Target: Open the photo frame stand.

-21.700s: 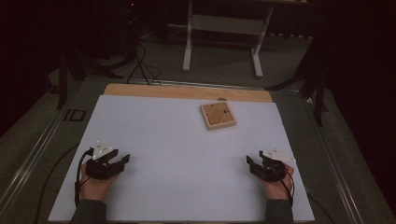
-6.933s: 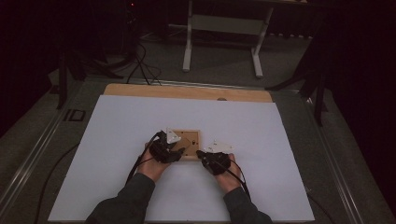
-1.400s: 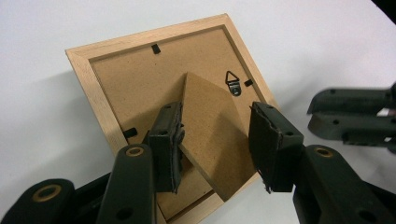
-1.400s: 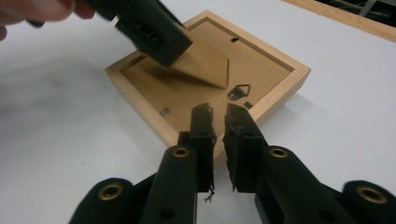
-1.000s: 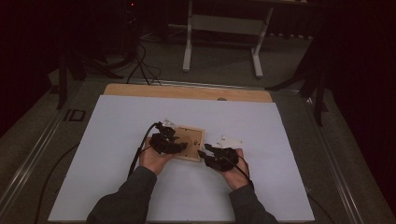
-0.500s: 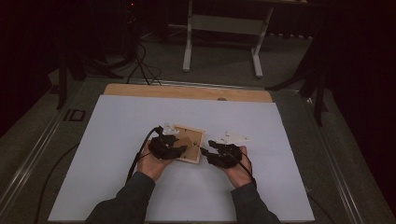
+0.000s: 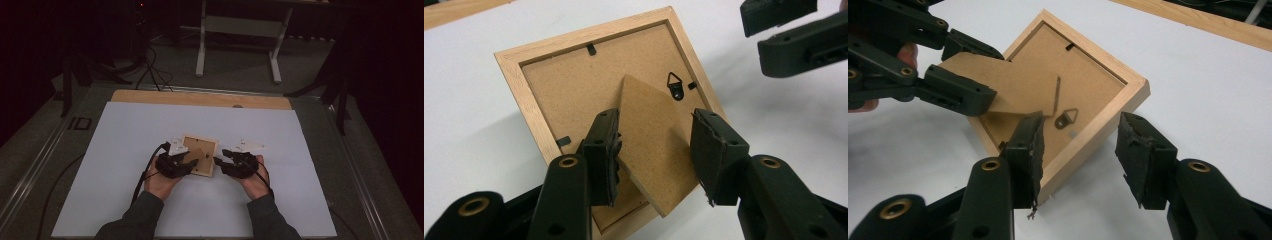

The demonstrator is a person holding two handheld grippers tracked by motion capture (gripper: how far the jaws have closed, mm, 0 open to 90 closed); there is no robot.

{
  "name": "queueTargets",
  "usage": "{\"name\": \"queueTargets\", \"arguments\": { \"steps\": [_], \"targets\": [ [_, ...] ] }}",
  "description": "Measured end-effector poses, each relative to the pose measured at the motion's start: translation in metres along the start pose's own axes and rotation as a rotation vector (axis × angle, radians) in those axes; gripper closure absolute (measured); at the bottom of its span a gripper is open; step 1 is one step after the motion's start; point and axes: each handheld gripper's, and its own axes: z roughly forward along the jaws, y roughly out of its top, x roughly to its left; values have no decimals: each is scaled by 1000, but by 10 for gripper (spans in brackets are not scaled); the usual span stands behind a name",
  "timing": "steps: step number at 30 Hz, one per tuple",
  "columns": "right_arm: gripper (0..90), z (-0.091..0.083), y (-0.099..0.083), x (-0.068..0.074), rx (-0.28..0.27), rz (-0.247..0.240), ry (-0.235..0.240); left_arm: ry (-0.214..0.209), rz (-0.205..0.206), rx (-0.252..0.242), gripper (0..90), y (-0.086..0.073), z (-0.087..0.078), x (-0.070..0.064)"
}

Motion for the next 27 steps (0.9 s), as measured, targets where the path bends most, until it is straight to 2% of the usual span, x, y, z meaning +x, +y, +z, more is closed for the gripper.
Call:
{"name": "queueTargets", "arguments": {
  "steps": [12, 15, 17, 18, 20, 27],
  "targets": [
    [538, 7, 4, -8, 12, 20, 14, 21, 67, -35, 559, -10, -8, -5],
    [527, 13, 6, -12, 20, 43, 33, 27, 86, -42, 559, -13, -10, -7],
    [497, 20, 9, -17, 21, 79, 74, 33, 101, -49, 559, -14, -11, -8],
    [497, 20, 9, -17, 21, 79, 74, 32, 105, -53, 559, -15, -11, -8],
    [457, 27, 10, -20, 31, 104, 115, 39, 118, -67, 557, -19, -12, -9],
    [428, 37, 11, -22, 51, 111, 137, 50, 145, -102, 552, -31, -15, -9]
  ]
}}
